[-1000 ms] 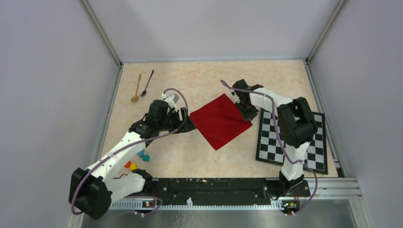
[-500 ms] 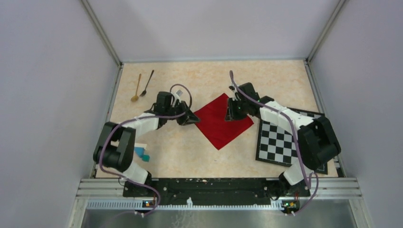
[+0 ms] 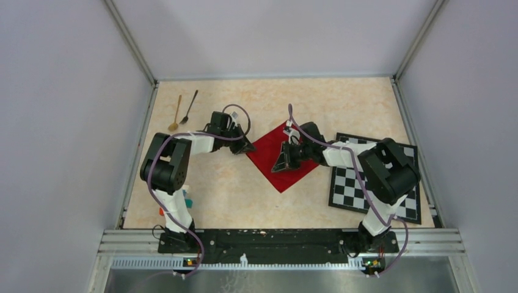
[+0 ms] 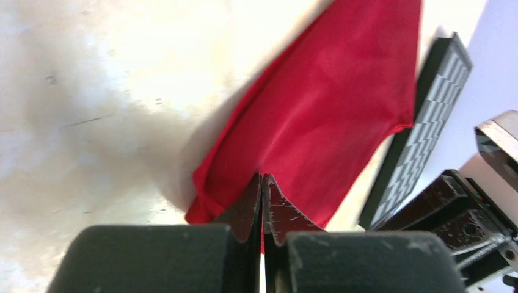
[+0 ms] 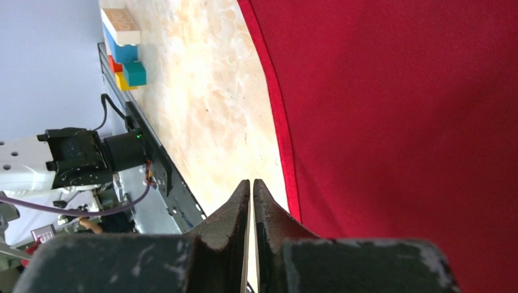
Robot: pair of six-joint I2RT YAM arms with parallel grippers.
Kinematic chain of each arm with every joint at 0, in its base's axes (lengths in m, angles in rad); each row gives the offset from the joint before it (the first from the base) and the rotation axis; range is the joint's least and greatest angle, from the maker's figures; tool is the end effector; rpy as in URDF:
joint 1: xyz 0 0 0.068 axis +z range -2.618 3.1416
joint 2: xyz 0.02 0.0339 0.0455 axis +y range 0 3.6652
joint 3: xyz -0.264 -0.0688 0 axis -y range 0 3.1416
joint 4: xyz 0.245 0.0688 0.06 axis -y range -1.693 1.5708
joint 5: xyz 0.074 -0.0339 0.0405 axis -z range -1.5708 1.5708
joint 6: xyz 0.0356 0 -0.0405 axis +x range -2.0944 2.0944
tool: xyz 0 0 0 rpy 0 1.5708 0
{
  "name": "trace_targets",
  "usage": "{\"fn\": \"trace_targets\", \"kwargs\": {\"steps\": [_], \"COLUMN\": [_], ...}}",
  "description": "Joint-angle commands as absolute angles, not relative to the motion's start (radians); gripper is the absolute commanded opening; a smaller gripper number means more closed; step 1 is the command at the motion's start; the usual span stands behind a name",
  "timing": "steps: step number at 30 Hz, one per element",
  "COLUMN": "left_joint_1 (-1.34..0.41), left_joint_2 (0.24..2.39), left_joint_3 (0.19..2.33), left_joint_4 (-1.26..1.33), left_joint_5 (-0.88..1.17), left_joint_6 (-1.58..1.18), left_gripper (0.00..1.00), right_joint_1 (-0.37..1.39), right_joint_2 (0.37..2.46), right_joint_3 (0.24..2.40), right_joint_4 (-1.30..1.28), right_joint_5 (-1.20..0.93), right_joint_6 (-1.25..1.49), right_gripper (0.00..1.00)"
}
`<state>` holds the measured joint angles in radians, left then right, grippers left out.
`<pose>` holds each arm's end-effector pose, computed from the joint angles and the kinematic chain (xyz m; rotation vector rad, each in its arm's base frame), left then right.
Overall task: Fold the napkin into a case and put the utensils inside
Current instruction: Move the lower triangle-folded napkin to the center of the board.
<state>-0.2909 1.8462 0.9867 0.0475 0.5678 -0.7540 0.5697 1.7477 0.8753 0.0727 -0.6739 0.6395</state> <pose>0.3478 -0.1241 0.1456 -0.2932 2.5222 -1.1395 0.2751 0.2026 0.1513 -0.2743 2.5696 1.3276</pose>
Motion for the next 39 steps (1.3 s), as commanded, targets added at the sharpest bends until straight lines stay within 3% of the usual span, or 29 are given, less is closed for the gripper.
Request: {"fn": "trace_targets", "kwargs": {"steps": [1,10,22,25,27,29,31,35,39], "left_joint_1": [-0.282,-0.239,-0.18,-0.179,-0.179,-0.179,-0.179,-0.157,-0.098], "left_joint_2": [1.871,1.858,1.774,1.733,1.695,1.658,1.64,1.614,1.529], "left_joint_3": [0.999,0.931,0.852,0.869,0.891,0.914,0.948,1.019,1.011], "left_joint_4": [0.036,0.007,-0.085,-0.125,-0.152,-0.169,-0.191,-0.248,-0.283], "left_joint_5": [0.519,0.455,0.396,0.401,0.423,0.454,0.498,0.575,0.525], "left_joint_6": [-0.704,-0.665,-0.601,-0.576,-0.562,-0.552,-0.528,-0.512,-0.489], "left_gripper": [0.0,0.0,0.0,0.0,0.04,0.16,0.34,0.54,0.61], "right_joint_1": [0.582,0.709,0.841,0.86,0.893,0.958,1.036,1.12,1.123], "right_joint_2": [1.778,1.797,1.761,1.722,1.692,1.68,1.695,1.766,1.816], "right_joint_3": [0.85,0.886,0.922,1.005,1.081,1.145,1.21,1.298,1.346], "right_joint_4": [0.13,-0.074,-0.075,-0.198,-0.321,-0.426,-0.528,-0.633,-0.654], "right_joint_5": [-0.686,-0.403,-0.366,-0.317,-0.264,-0.16,-0.041,0.09,0.123], "right_joint_6": [0.641,0.588,0.641,0.515,0.378,0.237,0.113,0.028,0.045], "right_gripper": [0.03,0.0,0.01,0.14,0.35,0.57,0.72,0.8,0.8]}}
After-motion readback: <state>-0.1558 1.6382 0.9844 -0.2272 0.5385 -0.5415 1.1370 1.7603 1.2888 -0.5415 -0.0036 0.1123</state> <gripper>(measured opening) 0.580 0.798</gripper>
